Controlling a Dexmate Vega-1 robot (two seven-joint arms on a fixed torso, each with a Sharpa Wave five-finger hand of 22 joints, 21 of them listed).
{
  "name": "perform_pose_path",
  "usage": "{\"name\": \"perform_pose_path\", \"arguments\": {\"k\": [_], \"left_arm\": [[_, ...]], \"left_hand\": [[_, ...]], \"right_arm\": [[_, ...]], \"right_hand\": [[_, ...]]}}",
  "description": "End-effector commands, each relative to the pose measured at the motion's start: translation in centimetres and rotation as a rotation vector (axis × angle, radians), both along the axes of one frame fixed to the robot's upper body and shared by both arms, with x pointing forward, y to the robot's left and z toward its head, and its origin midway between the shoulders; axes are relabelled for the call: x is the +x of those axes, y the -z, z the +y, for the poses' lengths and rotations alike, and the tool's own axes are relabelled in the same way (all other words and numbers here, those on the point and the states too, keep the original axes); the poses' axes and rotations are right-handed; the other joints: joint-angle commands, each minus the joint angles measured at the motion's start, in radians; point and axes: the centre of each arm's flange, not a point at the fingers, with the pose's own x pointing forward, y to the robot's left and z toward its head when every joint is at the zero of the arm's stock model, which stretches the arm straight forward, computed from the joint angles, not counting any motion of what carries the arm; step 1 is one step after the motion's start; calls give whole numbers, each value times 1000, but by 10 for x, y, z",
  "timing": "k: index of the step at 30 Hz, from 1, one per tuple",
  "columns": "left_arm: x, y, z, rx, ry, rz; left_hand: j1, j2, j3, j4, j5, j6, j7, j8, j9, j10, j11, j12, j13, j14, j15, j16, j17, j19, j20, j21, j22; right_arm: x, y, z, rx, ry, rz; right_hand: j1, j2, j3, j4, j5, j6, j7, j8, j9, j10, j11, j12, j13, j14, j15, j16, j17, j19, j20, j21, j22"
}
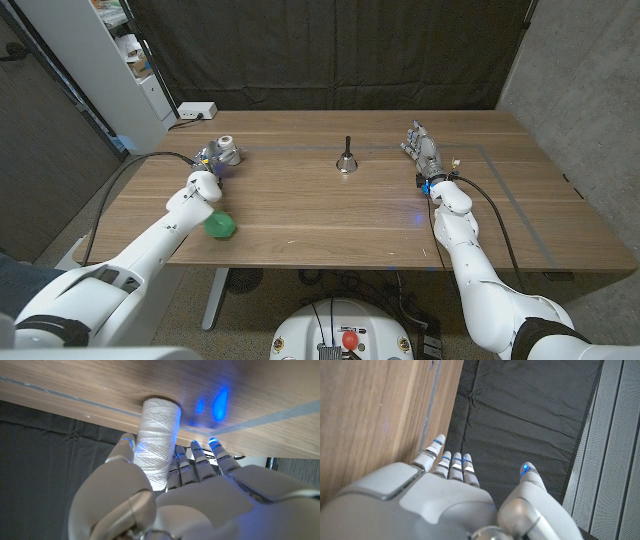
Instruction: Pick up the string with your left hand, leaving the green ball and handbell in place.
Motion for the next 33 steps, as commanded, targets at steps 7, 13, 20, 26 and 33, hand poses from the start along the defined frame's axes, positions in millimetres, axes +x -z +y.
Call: {"name": "perform_pose_path", "arguments": {"k": [7,13,20,26,33], "left_arm": [[-6,-3,-7,8,-60,-63],[-10,-1,-7,-2,-64,-74],[-16,3,-6,-10,-72,-100],[-23,4,0,-30,-86,-116],[-27,3,2,-36,-92,-128]], "left_hand": [[134,56,12,-7,-28,187,-59,36,3,184,-63,35,2,166,-37,36,5,101,-5,25,7],[183,80,9,-8,-44,259,-73,46,3,260,-75,45,3,223,-51,48,6,134,-11,33,8],[220,101,7,-8,-52,315,-81,57,4,308,-80,48,5,274,-63,64,8,168,-19,44,9],[266,119,5,-13,-53,365,-79,65,5,360,-83,52,8,325,-75,79,10,219,-30,63,10],[320,141,14,-21,-49,391,-84,67,6,387,-81,55,16,368,-82,94,12,255,-33,78,11]], "right_arm": [[-2,-1,-3,-3,-2,-3],[-5,-2,-4,-4,-1,-7],[-8,-1,-3,-8,-4,-7],[-10,-1,-1,-13,-8,-9],[-11,-2,2,-17,-12,-11]], "right_hand": [[7,5,-5,-2,5,10,1,-1,4,9,2,-3,5,7,-2,6,1,7,1,0,5],[7,6,-5,-2,6,11,1,-1,4,10,2,-2,5,7,-2,6,1,8,1,0,5],[7,6,-6,-3,6,11,1,-1,4,10,1,-3,5,7,-2,6,1,8,1,0,5],[7,7,-6,-3,7,12,1,-1,4,10,2,-2,5,7,-2,6,1,8,1,0,5],[7,7,-7,-3,7,12,1,-1,4,9,1,-3,5,9,-1,7,1,8,2,0,5]]}}
